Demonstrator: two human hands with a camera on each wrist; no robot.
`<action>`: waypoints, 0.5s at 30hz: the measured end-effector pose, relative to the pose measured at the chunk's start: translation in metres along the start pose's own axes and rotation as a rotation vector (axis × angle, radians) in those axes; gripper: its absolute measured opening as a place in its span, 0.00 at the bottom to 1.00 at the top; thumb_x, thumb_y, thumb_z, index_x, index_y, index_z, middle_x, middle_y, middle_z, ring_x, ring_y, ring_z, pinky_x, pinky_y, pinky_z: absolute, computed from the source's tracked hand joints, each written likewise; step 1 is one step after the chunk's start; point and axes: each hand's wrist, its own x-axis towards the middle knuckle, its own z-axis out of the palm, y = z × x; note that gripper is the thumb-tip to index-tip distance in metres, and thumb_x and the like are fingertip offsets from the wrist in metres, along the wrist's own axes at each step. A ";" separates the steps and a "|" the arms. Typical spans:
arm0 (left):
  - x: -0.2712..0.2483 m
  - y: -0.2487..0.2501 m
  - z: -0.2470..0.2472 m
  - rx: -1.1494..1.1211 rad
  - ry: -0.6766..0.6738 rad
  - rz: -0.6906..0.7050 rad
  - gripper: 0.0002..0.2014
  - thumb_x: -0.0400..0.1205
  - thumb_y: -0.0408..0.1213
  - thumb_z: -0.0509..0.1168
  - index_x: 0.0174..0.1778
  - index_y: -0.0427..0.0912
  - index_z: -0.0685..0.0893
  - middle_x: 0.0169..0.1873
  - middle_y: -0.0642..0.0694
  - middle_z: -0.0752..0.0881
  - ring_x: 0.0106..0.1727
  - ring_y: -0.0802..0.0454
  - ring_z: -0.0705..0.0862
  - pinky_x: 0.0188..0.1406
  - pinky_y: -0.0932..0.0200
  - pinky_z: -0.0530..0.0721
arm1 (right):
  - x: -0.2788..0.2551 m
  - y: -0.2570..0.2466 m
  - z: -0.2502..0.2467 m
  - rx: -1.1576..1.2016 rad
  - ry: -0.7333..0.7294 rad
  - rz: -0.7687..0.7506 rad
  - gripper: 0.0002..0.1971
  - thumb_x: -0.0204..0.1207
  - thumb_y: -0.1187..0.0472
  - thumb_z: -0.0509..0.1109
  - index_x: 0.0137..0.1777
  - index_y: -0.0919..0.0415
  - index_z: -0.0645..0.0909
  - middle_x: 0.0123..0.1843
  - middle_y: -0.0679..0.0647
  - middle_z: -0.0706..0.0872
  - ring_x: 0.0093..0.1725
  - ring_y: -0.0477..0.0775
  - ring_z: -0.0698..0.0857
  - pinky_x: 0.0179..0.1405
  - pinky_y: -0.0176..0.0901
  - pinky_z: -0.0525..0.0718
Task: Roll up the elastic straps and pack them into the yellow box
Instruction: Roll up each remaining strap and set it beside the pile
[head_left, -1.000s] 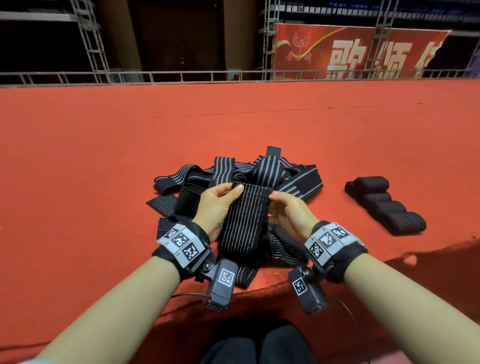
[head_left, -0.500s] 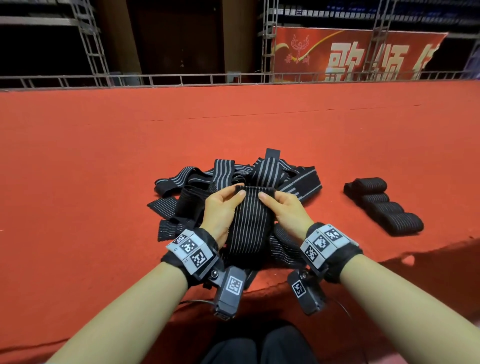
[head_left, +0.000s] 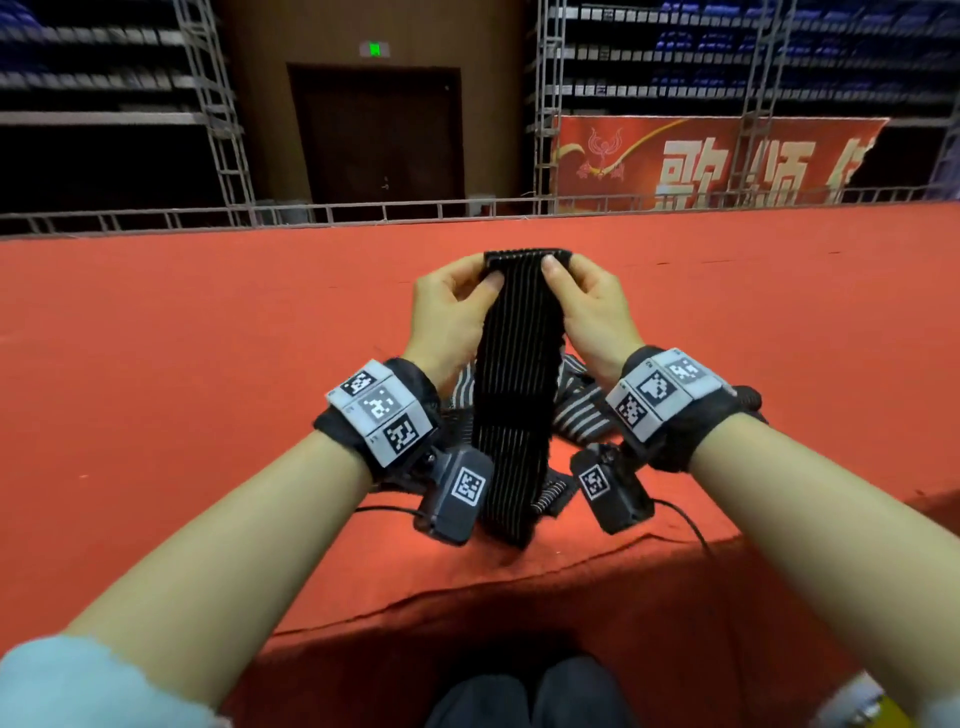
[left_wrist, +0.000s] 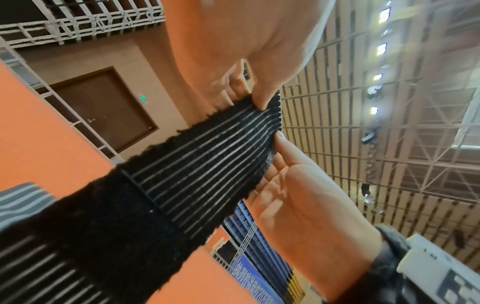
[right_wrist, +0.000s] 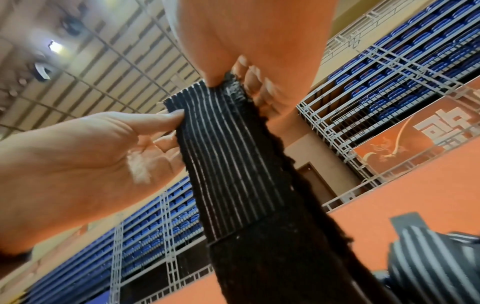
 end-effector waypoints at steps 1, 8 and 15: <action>0.002 0.013 -0.001 0.000 0.009 0.037 0.10 0.84 0.26 0.62 0.57 0.35 0.86 0.52 0.41 0.89 0.53 0.53 0.87 0.58 0.58 0.84 | 0.000 -0.013 0.002 0.026 0.011 -0.027 0.12 0.86 0.62 0.60 0.59 0.67 0.82 0.49 0.54 0.88 0.45 0.43 0.88 0.41 0.33 0.83; -0.009 0.066 -0.013 -0.019 0.075 0.122 0.11 0.83 0.25 0.63 0.60 0.34 0.85 0.50 0.41 0.89 0.49 0.55 0.86 0.53 0.61 0.85 | -0.014 -0.055 0.018 0.210 0.005 -0.093 0.09 0.85 0.61 0.62 0.52 0.63 0.84 0.47 0.60 0.89 0.47 0.54 0.89 0.48 0.47 0.88; -0.045 0.006 -0.018 -0.084 0.180 -0.116 0.10 0.87 0.34 0.53 0.59 0.38 0.78 0.47 0.44 0.84 0.46 0.53 0.83 0.53 0.55 0.82 | -0.042 0.008 0.055 0.130 -0.111 0.079 0.12 0.87 0.57 0.58 0.54 0.62 0.81 0.48 0.57 0.87 0.47 0.52 0.86 0.53 0.49 0.83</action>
